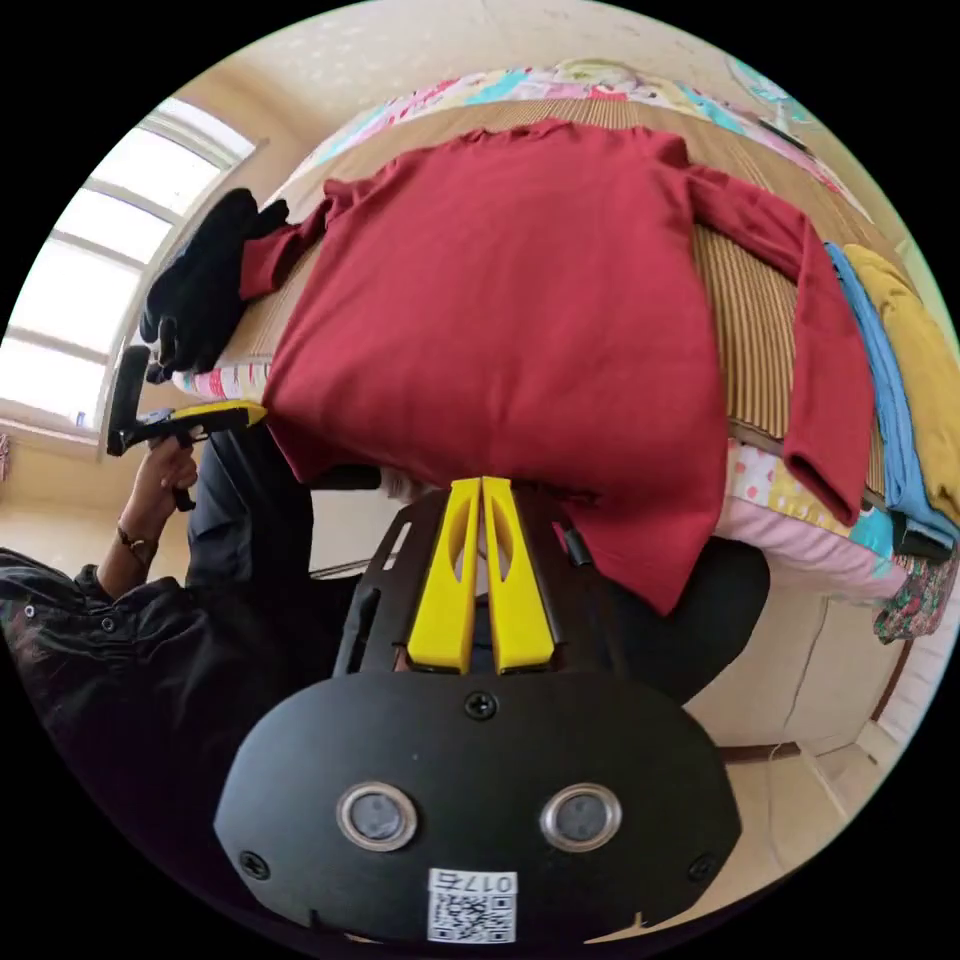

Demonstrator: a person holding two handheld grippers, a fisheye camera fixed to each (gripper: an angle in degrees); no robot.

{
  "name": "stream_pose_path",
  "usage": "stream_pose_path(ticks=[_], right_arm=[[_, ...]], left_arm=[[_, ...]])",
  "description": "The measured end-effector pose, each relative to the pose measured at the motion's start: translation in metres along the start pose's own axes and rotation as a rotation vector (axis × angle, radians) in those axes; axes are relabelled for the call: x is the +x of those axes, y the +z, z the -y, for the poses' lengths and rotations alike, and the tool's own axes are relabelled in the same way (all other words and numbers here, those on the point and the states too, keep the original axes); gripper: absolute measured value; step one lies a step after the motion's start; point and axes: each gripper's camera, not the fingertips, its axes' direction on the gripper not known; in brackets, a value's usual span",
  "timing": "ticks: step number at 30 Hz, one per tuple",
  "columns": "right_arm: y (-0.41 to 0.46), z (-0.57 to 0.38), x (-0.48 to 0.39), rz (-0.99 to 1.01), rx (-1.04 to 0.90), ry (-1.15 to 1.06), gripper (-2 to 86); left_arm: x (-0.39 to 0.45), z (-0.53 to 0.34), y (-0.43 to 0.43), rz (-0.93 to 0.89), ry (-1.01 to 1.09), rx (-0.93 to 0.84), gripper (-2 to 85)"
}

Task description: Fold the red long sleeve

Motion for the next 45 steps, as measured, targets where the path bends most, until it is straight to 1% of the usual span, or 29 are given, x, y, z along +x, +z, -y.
stream_pose_path(ticks=[1,2,3,4,6,8,10,11,13,15,16,18,19,20,21,22,25,30,32,33,35,36,37,38,40,41,43,44,45], right_arm=[[-0.034,-0.006,0.025,-0.037,0.159,0.063,3.0],[-0.048,-0.009,0.04,-0.077,0.222,0.104,3.9],[-0.066,-0.01,0.07,-0.182,0.31,0.181,7.0],[-0.069,-0.005,0.099,-0.264,0.335,0.228,11.5],[-0.05,0.011,0.141,-0.321,0.252,0.228,12.9],[-0.013,0.031,0.18,-0.348,0.041,0.242,11.4],[-0.05,0.041,0.187,-0.307,0.052,0.212,5.1],[-0.07,0.041,0.187,-0.271,0.094,0.209,4.8],[-0.175,0.027,0.213,-0.135,0.362,0.275,4.1],[-0.247,0.008,0.256,-0.133,0.529,0.389,4.0],[-0.283,-0.006,0.29,-0.184,0.612,0.46,4.2],[-0.31,-0.025,0.354,-0.321,0.636,0.589,4.6],[-0.312,-0.049,0.4,-0.366,0.641,0.754,4.9],[-0.31,-0.063,0.422,-0.352,0.635,0.85,5.1],[-0.303,-0.096,0.453,-0.24,0.63,1.0,5.8],[-0.296,-0.128,0.462,-0.098,0.683,1.025,7.0],[-0.27,-0.194,0.422,0.108,0.928,0.861,9.7],[-0.206,-0.219,0.393,0.291,0.964,0.819,11.9],[-0.198,-0.213,0.397,0.302,0.955,0.861,9.4],[-0.206,-0.209,0.394,0.272,0.996,0.887,5.5],[-0.237,-0.193,0.376,0.17,1.065,0.876,4.6],[-0.26,-0.17,0.356,0.107,1.096,0.824,4.3],[-0.28,-0.139,0.332,0.112,1.136,0.734,4.0],[-0.288,-0.121,0.317,0.142,1.157,0.677,4.0],[-0.303,-0.041,0.246,0.287,1.201,0.423,3.9],[-0.302,-0.02,0.224,0.32,1.194,0.358,4.0],[-0.273,0.061,0.135,0.425,1.088,0.11,4.3],[-0.258,0.078,0.114,0.449,1.048,0.06,4.4],[-0.216,0.11,0.075,0.505,0.935,-0.026,4.9]], left_arm=[[-0.004,-0.003,-0.005,-0.005,-0.015,0.017,0.1],[-0.013,-0.008,-0.014,-0.014,-0.052,0.054,-0.2],[-0.022,-0.012,-0.023,-0.027,-0.09,0.096,-0.4],[-0.026,-0.013,-0.027,-0.035,-0.105,0.118,-0.5],[-0.039,-0.009,-0.035,-0.06,-0.145,0.16,-0.8],[-0.043,-0.001,-0.037,-0.082,-0.156,0.149,-0.8],[-0.043,0.004,-0.044,-0.117,-0.15,0.159,-0.9],[-0.042,0.005,-0.05,-0.131,-0.142,0.173,-0.9],[-0.041,0.004,-0.058,-0.117,-0.139,0.192,-0.9],[-0.045,0.003,-0.058,-0.102,-0.154,0.186,-1.0],[-0.047,0.004,-0.056,-0.109,-0.155,0.177,-1.0],[-0.053,0.005,-0.045,-0.152,-0.158,0.13,-1.0],[-0.053,0.005,-0.043,-0.158,-0.155,0.121,-1.0],[-0.055,0.003,-0.038,-0.158,-0.15,0.106,-0.9],[-0.057,0.001,-0.034,-0.148,-0.154,0.088,-0.9],[-0.059,0.0,-0.032,-0.144,-0.16,0.078,-0.9],[-0.069,-0.009,-0.033,-0.165,-0.208,0.094,-0.9],[-0.084,-0.001,-0.036,-0.225,-0.236,0.092,-0.9],[-0.084,0.004,-0.043,-0.218,-0.216,0.097,-0.9],[-0.084,0.006,-0.049,-0.211,-0.207,0.113,-0.9],[-0.084,0.003,-0.06,-0.202,-0.201,0.153,-0.8],[-0.085,-0.002,-0.066,-0.202,-0.203,0.178,-0.8],[-0.086,-0.004,-0.068,-0.204,-0.205,0.189,-0.8],[-0.088,-0.01,-0.071,-0.205,-0.214,0.208,-0.7],[-0.092,-0.021,-0.072,-0.199,-0.241,0.226,-0.3],[-0.095,-0.027,-0.072,-0.208,-0.27,0.227,0.3],[-0.099,-0.037,-0.073,-0.245,-0.308,0.241,2.5],[-0.101,-0.045,-0.075,-0.265,-0.325,0.259,3.7],[-0.102,-0.052,-0.077,-0.275,-0.341,0.279,4.5]])
